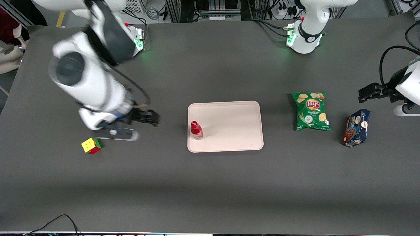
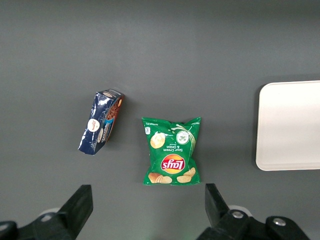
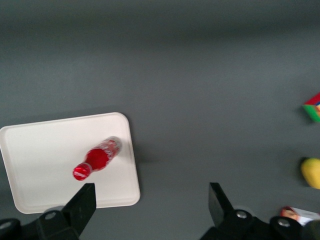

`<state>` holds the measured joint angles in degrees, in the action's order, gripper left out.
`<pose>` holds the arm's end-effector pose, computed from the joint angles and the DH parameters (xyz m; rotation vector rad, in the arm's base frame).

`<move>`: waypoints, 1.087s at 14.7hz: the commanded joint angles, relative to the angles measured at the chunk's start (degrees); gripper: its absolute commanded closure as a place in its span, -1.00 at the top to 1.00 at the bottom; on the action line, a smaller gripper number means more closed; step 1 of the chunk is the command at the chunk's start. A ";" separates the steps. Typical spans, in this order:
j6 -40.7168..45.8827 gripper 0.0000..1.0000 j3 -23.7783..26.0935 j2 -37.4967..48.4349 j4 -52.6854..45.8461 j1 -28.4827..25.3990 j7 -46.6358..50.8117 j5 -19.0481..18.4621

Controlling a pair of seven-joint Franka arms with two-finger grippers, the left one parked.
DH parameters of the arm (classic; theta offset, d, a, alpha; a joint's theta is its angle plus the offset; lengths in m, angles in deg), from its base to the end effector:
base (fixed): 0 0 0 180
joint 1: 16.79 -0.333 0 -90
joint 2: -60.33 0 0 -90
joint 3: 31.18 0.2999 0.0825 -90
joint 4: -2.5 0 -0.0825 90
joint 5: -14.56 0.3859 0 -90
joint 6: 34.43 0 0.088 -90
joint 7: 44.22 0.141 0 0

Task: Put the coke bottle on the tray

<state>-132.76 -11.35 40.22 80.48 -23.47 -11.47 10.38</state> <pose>0.6079 0.2586 0.4840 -3.0854 0.1856 0.0011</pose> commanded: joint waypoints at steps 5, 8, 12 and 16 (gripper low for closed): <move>-6.33 1.00 -16.99 18.42 20.35 3.17 -23.59 8.14; -7.57 1.00 -18.77 23.60 27.47 3.25 -24.13 8.05; -7.22 1.00 -21.14 23.89 27.76 3.17 -26.59 7.26; -6.43 1.00 -21.93 23.09 26.00 2.91 -26.60 5.51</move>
<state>-139.09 -32.28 63.03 106.72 -19.87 -36.56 17.11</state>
